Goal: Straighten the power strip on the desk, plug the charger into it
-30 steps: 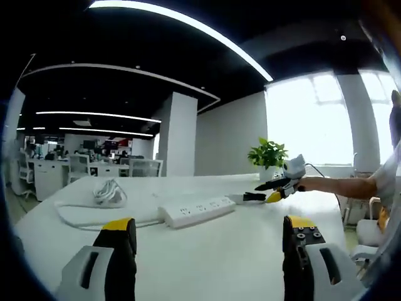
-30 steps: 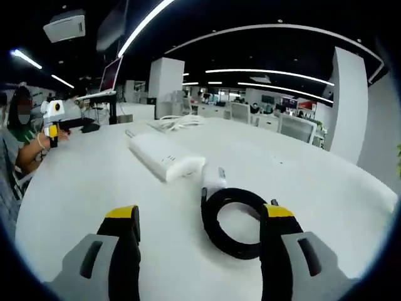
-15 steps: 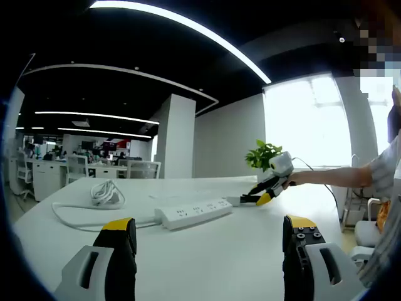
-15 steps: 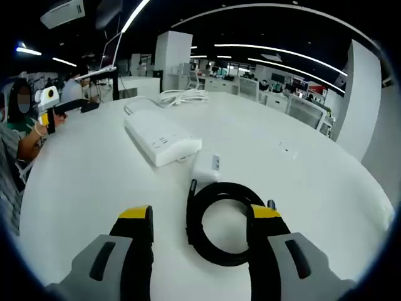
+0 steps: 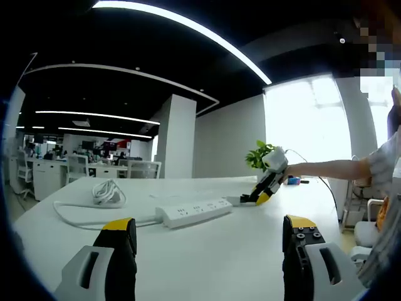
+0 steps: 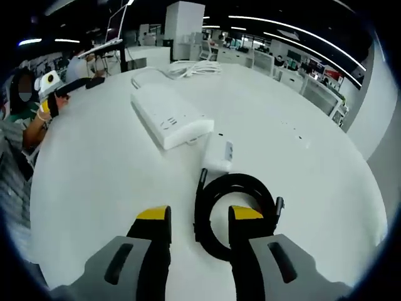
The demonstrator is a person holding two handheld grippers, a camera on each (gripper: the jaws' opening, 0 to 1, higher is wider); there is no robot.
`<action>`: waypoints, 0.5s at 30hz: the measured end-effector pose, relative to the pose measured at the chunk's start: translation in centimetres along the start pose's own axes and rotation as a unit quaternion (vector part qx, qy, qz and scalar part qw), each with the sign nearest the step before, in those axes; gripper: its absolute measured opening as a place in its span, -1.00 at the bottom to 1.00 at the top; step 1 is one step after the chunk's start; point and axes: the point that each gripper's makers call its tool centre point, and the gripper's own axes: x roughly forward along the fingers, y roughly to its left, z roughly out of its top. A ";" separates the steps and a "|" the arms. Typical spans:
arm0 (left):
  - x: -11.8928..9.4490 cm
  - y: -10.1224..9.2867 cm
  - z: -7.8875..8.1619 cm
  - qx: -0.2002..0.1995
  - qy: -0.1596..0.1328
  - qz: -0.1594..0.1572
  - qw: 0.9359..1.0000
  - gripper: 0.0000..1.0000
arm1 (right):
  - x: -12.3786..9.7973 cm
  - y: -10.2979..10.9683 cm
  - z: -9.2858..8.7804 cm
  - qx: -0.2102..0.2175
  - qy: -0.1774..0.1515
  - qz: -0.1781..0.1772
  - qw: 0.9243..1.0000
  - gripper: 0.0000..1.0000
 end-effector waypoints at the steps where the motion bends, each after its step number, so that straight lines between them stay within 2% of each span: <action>1: 0.0 0.0 0.0 0.000 0.000 0.000 1.000 0.98 | 0.0 0.0 -0.2 -0.004 0.008 0.001 1.000 -0.36; 10: 0.2 -0.4 -0.1 0.000 0.001 -0.005 1.000 0.97 | 0.1 -0.1 -0.5 0.001 0.039 0.014 0.999 -0.46; 15: 0.1 -0.5 -0.4 0.002 0.007 -0.006 1.000 0.97 | 0.1 -0.3 -1.1 -0.017 0.068 0.015 0.997 -0.51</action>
